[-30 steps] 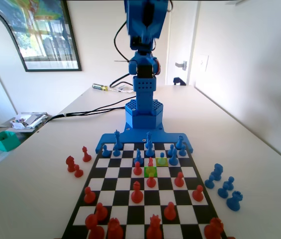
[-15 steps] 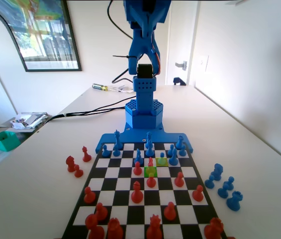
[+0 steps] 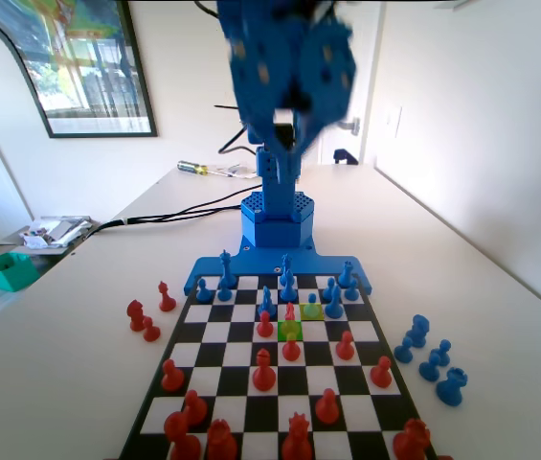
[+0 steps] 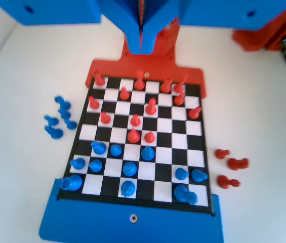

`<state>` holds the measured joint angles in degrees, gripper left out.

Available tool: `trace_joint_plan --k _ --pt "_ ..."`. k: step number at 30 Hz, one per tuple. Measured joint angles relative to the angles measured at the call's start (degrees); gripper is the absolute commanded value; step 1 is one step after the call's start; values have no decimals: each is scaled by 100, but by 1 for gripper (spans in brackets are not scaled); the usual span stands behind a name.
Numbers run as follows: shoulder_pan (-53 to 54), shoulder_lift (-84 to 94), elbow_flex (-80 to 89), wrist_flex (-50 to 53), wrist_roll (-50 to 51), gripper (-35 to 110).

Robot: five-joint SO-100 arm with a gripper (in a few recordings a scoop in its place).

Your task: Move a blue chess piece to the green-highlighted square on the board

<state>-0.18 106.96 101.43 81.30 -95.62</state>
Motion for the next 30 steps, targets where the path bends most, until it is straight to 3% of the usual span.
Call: trace_joint_plan --k 13,30 --pt "35 -738 1635 -2285 -457 10" --pt "35 -1107 2777 -3797 -712 12"
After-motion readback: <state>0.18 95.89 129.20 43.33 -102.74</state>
